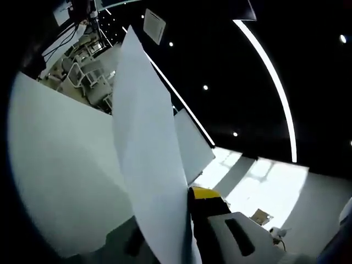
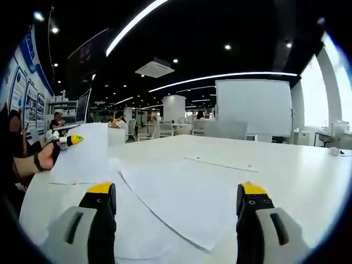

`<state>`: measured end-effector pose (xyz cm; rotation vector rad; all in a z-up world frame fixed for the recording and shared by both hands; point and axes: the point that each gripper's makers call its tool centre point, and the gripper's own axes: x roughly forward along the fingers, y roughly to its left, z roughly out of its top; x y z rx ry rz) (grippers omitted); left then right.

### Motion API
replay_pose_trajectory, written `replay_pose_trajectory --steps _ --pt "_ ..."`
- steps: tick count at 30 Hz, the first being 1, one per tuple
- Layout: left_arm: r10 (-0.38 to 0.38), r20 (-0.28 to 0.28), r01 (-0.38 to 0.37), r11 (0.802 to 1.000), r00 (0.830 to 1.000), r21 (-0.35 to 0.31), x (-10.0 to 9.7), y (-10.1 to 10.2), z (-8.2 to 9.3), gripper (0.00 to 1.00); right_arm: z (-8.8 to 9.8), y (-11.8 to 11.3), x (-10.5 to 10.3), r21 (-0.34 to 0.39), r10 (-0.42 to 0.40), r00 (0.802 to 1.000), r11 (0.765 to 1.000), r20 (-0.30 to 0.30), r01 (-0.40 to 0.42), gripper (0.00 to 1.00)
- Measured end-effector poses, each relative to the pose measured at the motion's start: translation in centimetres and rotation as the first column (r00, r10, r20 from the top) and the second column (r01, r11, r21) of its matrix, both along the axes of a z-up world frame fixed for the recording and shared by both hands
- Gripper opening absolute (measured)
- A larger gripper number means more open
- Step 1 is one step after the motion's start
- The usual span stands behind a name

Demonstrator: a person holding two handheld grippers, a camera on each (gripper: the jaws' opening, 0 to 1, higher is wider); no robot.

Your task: Organize the stack of printing papers by aligning and flattening the scattered papers on the table

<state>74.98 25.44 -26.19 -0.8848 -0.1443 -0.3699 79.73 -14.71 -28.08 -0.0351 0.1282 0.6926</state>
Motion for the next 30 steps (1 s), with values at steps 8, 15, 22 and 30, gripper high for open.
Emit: replay_pose_trajectory --steps 8,15,22,30 --pt "0.000 0.001 0.000 1.000 1.000 0.003 -0.1 -0.2 0.0 0.06 -0.7 0.0 0.0 -0.014 -0.014 1.000 1.000 -0.015 0.014 0.85" --pt "0.000 0.001 0.000 1.000 1.000 0.001 -0.1 -0.2 0.0 0.06 -1.7 -0.9 1.0 -0.005 -0.075 0.995 0.997 -0.062 0.075 0.84" --pt "-0.002 0.001 0.002 1.000 1.000 -0.006 -0.1 -0.2 0.0 0.06 -2.4 -1.8 1.4 -0.009 -0.123 0.988 0.992 -0.093 0.123 0.81" --pt "-0.006 0.002 0.006 1.000 1.000 -0.021 -0.1 -0.1 0.1 0.06 -3.6 -1.9 1.4 -0.072 -0.126 0.986 0.990 -0.110 0.119 0.81"
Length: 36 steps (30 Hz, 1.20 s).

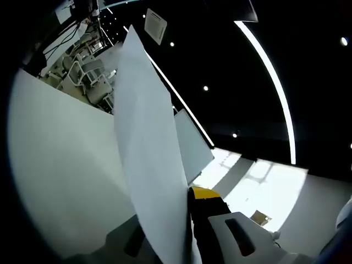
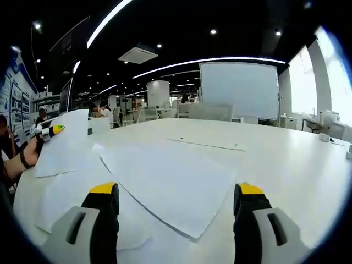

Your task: Organize the stack of printing papers by aligning and flattening the scattered papers on the table

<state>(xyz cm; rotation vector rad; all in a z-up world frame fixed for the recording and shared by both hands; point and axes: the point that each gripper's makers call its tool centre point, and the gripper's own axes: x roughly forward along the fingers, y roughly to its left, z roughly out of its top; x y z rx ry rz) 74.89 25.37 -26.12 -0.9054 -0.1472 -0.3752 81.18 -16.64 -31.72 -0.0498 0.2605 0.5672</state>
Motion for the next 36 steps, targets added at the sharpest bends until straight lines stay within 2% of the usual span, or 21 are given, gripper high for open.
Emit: replay_pose_trajectory --steps 13,25,36 --pt "-0.003 0.001 0.003 1.000 1.000 -0.013 0.1 0.2 0.0 0.06 -0.6 -0.7 0.6 0.001 -0.031 0.999 1.000 -0.033 0.031 0.78" --pt "0.001 0.001 -0.001 1.000 1.000 -0.018 0.1 0.2 0.0 0.06 -1.9 -0.8 0.9 -0.049 -0.054 0.996 0.998 -0.066 0.051 0.77" --pt "0.005 0.001 -0.005 1.000 1.000 -0.016 0.0 0.1 0.1 0.06 -2.0 -1.0 1.1 -0.033 -0.070 0.995 0.997 -0.073 0.068 0.75"
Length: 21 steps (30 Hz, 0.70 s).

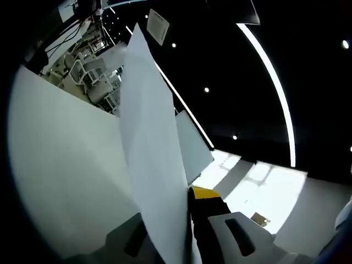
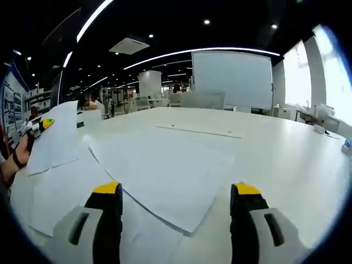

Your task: Organize the stack of printing papers by aligning and flattening the scattered papers on the table

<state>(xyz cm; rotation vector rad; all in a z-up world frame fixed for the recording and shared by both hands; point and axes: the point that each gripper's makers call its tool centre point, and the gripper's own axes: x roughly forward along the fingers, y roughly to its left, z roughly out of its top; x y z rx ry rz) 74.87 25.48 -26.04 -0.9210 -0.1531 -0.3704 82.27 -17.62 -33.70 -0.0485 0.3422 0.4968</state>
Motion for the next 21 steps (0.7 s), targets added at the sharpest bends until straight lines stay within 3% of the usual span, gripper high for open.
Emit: replay_pose_trajectory --steps 11,21 --pt "-0.001 0.001 0.001 1.000 1.000 -0.006 0.0 0.1 0.0 0.06 -0.4 -0.2 0.1 -0.003 -0.033 0.999 0.999 -0.018 0.033 0.71" --pt "0.000 0.002 0.000 1.000 1.000 -0.020 0.0 0.3 0.0 0.06 -1.4 0.1 -0.3 -0.079 -0.021 0.999 0.997 -0.034 0.019 0.70"
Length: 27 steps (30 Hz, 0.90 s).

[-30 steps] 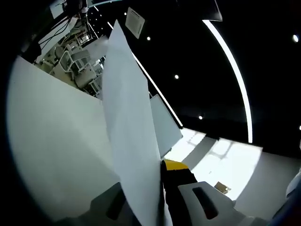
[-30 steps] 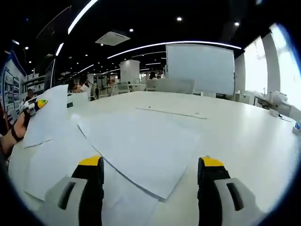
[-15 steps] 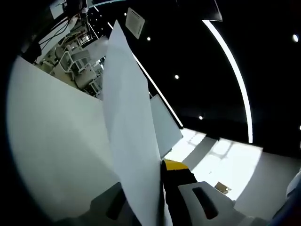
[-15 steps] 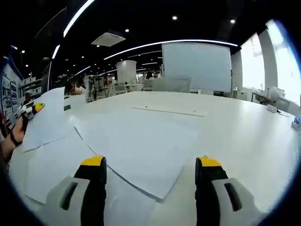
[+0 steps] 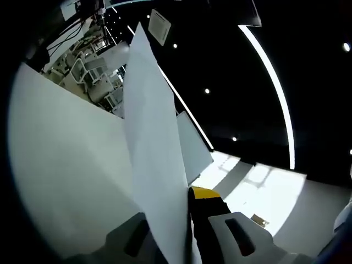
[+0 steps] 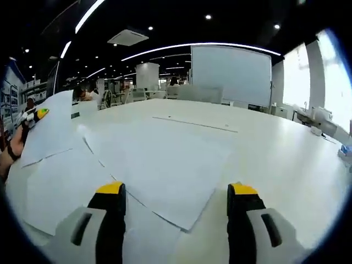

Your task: Organize the stack of printing papers by aligning and flattening the scattered papers on the table

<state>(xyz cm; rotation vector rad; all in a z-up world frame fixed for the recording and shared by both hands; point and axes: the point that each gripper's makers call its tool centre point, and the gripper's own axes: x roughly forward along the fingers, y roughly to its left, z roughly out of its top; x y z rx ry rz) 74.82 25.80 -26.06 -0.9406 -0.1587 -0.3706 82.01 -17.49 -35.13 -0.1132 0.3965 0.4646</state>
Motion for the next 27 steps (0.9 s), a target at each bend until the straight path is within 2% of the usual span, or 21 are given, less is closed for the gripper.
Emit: replay_pose_trajectory --steps 4,12,20,27 --pt "0.000 0.000 0.000 1.000 1.000 -0.001 0.01 -0.01 -0.01 0.06 -0.25 -0.21 0.09 0.017 -0.010 1.000 1.000 -0.015 0.010 0.71" --pt "0.001 0.001 -0.001 1.000 1.000 -0.002 -0.04 -0.14 0.05 0.06 -0.33 -0.29 0.26 0.022 -0.014 1.000 1.000 -0.007 0.014 0.71" --pt "0.001 0.001 -0.001 1.000 1.000 -0.002 0.04 0.03 0.00 0.06 -0.24 0.18 0.05 0.027 0.017 1.000 1.000 -0.011 -0.016 0.59" --pt "0.003 0.001 -0.003 1.000 1.000 -0.002 -0.01 -0.06 0.05 0.06 -0.28 -0.08 0.75 0.028 0.027 1.000 0.999 -0.009 -0.026 0.56"
